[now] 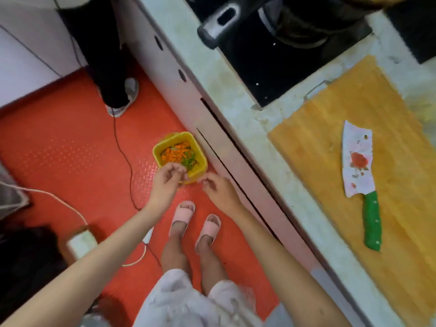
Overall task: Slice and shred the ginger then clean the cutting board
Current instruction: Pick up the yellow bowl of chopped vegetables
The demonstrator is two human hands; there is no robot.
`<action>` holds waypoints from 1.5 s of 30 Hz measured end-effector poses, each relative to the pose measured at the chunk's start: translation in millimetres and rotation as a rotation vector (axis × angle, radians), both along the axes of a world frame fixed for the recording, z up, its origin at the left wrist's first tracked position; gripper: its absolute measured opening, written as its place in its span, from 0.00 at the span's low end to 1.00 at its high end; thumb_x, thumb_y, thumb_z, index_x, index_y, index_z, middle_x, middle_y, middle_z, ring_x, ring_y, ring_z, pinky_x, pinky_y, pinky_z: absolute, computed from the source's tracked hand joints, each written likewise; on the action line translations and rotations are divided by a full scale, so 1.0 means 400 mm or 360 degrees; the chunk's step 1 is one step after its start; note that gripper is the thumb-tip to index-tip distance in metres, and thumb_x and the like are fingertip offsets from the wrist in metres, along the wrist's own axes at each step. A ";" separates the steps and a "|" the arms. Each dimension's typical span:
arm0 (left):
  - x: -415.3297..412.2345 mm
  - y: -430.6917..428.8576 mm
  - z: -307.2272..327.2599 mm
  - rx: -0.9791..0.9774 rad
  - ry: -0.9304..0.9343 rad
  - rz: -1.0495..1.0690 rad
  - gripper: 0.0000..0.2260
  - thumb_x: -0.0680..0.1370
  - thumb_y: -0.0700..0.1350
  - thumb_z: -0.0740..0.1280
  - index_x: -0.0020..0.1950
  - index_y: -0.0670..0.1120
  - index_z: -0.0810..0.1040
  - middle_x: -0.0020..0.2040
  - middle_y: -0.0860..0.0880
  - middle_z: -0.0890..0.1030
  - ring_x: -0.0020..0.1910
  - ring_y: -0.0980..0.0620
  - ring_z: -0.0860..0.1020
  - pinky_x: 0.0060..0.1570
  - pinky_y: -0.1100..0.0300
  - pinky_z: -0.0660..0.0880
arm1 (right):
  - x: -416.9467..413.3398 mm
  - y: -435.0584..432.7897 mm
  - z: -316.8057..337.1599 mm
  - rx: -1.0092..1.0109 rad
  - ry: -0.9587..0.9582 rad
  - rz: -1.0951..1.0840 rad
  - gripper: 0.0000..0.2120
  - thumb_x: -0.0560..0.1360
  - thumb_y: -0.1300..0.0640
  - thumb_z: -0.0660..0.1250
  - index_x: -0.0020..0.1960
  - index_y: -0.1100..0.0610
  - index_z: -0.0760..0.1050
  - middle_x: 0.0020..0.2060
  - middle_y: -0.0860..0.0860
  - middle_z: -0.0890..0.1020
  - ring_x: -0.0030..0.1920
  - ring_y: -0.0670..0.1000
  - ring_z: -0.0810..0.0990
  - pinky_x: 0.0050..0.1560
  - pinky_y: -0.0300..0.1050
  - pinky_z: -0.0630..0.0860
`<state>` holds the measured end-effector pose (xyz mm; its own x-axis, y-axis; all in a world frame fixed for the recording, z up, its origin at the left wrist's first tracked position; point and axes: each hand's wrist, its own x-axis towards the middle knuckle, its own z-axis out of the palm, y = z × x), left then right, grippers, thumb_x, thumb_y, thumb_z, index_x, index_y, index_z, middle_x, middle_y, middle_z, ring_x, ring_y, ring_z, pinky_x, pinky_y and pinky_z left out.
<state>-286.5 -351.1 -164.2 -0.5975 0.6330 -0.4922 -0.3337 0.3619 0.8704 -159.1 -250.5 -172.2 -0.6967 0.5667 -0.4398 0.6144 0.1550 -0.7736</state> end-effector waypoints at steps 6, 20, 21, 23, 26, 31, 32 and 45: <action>-0.115 -0.083 -0.342 -0.0478 0.0002 0.0034 0.13 0.77 0.30 0.59 0.40 0.47 0.73 0.38 0.47 0.76 0.36 0.54 0.75 0.35 0.66 0.70 | -0.086 -0.032 -0.364 -0.0813 -0.0522 -0.0568 0.10 0.78 0.63 0.59 0.43 0.53 0.74 0.33 0.49 0.75 0.27 0.42 0.72 0.31 0.38 0.68; -0.115 -0.014 -1.164 -0.1041 -0.0394 0.0450 0.17 0.76 0.39 0.64 0.64 0.39 0.70 0.56 0.35 0.77 0.47 0.36 0.79 0.39 0.41 0.79 | -0.134 0.006 -0.771 -0.1057 -0.0276 -0.1223 0.08 0.80 0.63 0.56 0.49 0.56 0.73 0.35 0.50 0.76 0.31 0.46 0.71 0.32 0.38 0.68; -0.103 -0.010 -1.176 -0.1000 -0.0434 0.0512 0.15 0.77 0.38 0.62 0.64 0.39 0.70 0.55 0.35 0.77 0.44 0.38 0.79 0.34 0.45 0.78 | -0.127 0.007 -0.770 -0.1081 -0.0271 -0.1244 0.08 0.80 0.63 0.56 0.49 0.56 0.73 0.35 0.50 0.76 0.30 0.46 0.72 0.31 0.37 0.68; -0.083 -0.004 -1.190 -0.0972 -0.0404 0.0550 0.15 0.76 0.33 0.59 0.63 0.36 0.71 0.51 0.34 0.77 0.40 0.41 0.76 0.30 0.52 0.75 | -0.117 0.011 -0.760 -0.1121 -0.0257 -0.1237 0.08 0.80 0.62 0.57 0.48 0.55 0.74 0.34 0.50 0.76 0.30 0.46 0.72 0.30 0.37 0.69; -0.078 -0.002 -1.175 -0.0977 -0.0354 0.0582 0.15 0.75 0.29 0.57 0.60 0.33 0.74 0.44 0.38 0.75 0.40 0.42 0.75 0.39 0.49 0.75 | -0.113 0.024 -0.740 -0.1107 -0.0293 -0.1160 0.08 0.80 0.62 0.57 0.51 0.56 0.74 0.35 0.50 0.77 0.31 0.45 0.72 0.30 0.37 0.69; -0.105 -0.020 -1.071 -0.1043 -0.0305 0.0583 0.10 0.76 0.31 0.59 0.54 0.35 0.76 0.37 0.40 0.76 0.26 0.45 0.77 0.34 0.50 0.80 | -0.090 0.012 -0.693 -0.1107 -0.0434 -0.1109 0.05 0.79 0.57 0.60 0.54 0.56 0.72 0.35 0.49 0.76 0.32 0.46 0.72 0.33 0.40 0.71; -0.101 -0.030 -1.042 -0.1036 -0.0324 0.0575 0.08 0.76 0.32 0.59 0.53 0.36 0.75 0.37 0.40 0.76 0.21 0.48 0.76 0.27 0.54 0.78 | -0.081 0.008 -0.682 -0.1140 -0.0496 -0.1118 0.07 0.79 0.54 0.61 0.55 0.56 0.72 0.38 0.51 0.76 0.34 0.47 0.74 0.35 0.41 0.73; 0.042 -0.334 -0.481 -0.0987 -0.0409 0.0341 0.06 0.75 0.29 0.63 0.42 0.36 0.77 0.38 0.39 0.79 0.23 0.55 0.78 0.26 0.63 0.78 | -0.008 -0.095 -0.438 -0.1304 -0.0833 -0.1183 0.23 0.76 0.64 0.66 0.69 0.61 0.65 0.65 0.62 0.72 0.52 0.63 0.77 0.30 0.57 0.76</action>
<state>-269.8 -484.7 -356.7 -0.4938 0.0710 -0.8666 -0.6207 0.6692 0.4085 -162.4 -288.7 -347.4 0.0468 0.1751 -0.9834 0.6120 -0.7831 -0.1103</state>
